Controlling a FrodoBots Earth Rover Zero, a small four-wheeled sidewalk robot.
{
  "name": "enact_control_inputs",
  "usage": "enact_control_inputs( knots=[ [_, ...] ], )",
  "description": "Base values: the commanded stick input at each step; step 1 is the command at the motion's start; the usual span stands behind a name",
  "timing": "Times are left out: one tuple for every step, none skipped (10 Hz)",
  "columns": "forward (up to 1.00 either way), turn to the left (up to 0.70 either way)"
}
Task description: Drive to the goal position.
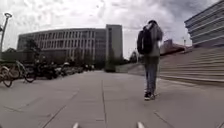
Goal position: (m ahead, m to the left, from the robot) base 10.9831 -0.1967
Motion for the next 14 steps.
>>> enact_control_inputs(
  knots=[
    [0.70,0.00],
    [0.70,0.00],
    [0.70,0.04],
    [0.70,0.09],
    [0.70,0.14],
    [0.70,0.14],
    [0.70,0.14],
    [0.70,0.13],
    [0.70,0.10],
    [0.70,0.04],
    [0.70,0.01],
    [0.70,0.00],
    [0.70,0.00],
    [0.70,0.00]
  ],
)
